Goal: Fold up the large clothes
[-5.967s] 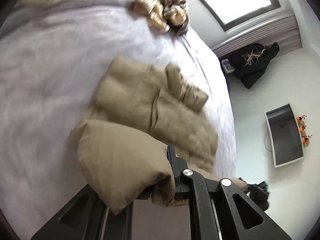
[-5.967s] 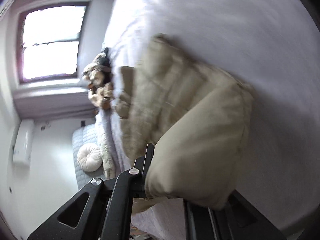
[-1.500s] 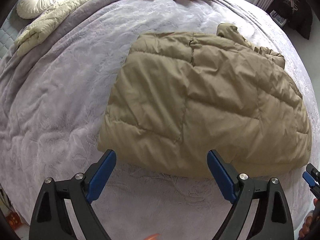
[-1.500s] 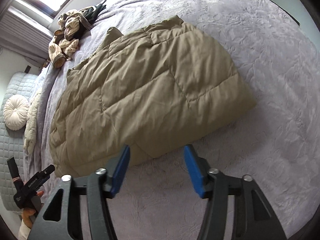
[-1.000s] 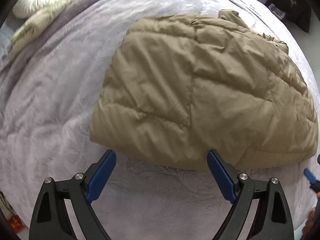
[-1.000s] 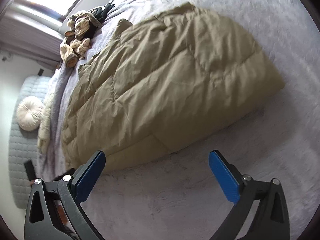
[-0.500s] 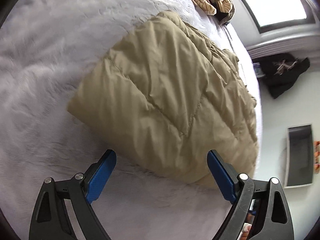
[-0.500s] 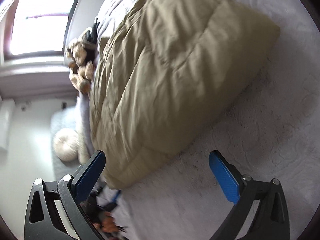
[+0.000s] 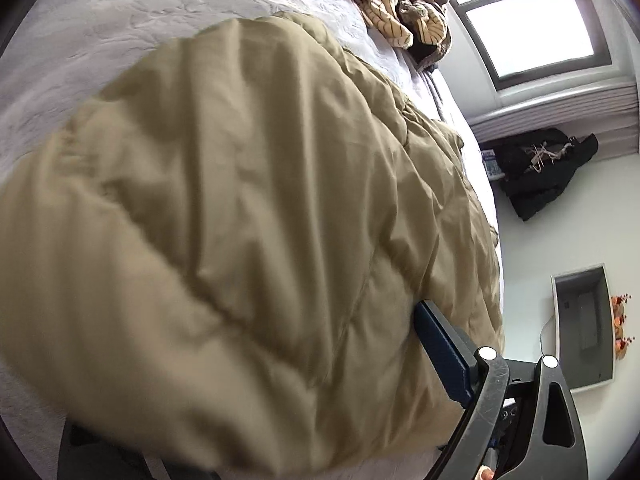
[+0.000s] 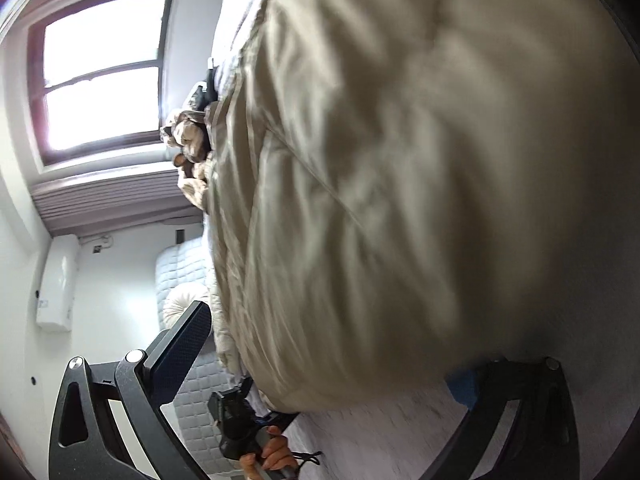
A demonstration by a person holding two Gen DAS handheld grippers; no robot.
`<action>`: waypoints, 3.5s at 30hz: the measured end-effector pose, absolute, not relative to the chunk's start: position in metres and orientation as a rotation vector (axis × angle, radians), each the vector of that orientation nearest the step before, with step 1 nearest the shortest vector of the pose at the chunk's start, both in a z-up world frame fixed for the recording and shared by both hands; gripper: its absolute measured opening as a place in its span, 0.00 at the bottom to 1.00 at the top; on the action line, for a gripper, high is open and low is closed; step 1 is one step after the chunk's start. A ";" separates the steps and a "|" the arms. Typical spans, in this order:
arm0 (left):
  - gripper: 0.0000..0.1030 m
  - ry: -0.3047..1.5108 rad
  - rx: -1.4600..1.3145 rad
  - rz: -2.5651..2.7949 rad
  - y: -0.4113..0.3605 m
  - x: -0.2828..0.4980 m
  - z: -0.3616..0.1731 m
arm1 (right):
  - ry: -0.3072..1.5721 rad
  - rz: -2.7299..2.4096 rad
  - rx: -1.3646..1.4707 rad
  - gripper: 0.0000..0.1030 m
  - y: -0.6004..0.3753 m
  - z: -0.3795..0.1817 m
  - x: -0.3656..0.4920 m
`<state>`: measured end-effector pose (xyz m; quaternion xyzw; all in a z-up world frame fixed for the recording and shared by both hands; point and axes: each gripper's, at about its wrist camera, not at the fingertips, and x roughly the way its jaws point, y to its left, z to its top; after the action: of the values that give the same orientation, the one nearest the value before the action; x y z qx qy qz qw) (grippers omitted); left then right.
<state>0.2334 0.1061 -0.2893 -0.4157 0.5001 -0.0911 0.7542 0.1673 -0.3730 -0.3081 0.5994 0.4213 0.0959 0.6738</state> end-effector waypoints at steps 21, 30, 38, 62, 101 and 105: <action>0.20 0.888 -0.858 -0.275 0.094 0.230 -0.208 | 0.918 0.368 1.397 0.25 -0.374 -0.301 0.175; 0.20 1.012 -0.784 -0.357 0.127 0.146 -0.183 | 0.949 0.387 1.366 0.25 -0.362 -0.279 0.096; 0.21 1.267 -0.647 -0.324 0.149 0.072 -0.222 | 1.053 0.289 1.405 0.31 -0.345 -0.303 -0.005; 0.49 1.319 -0.309 -0.223 0.211 0.043 -0.133 | 1.133 -0.211 1.135 0.54 -0.358 -0.199 -0.053; 1.00 1.354 -0.231 -0.333 0.192 0.124 -0.180 | 1.435 0.003 0.485 0.90 -0.199 -0.185 -0.006; 1.00 1.422 -0.381 -0.432 0.218 0.161 -0.217 | 1.455 -0.006 0.478 0.90 -0.199 -0.187 -0.010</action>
<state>0.1608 0.2177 -0.2171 -0.1725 0.6431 -0.1955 0.7200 -0.0097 -0.1991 -0.1873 0.2161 0.6585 -0.0028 0.7209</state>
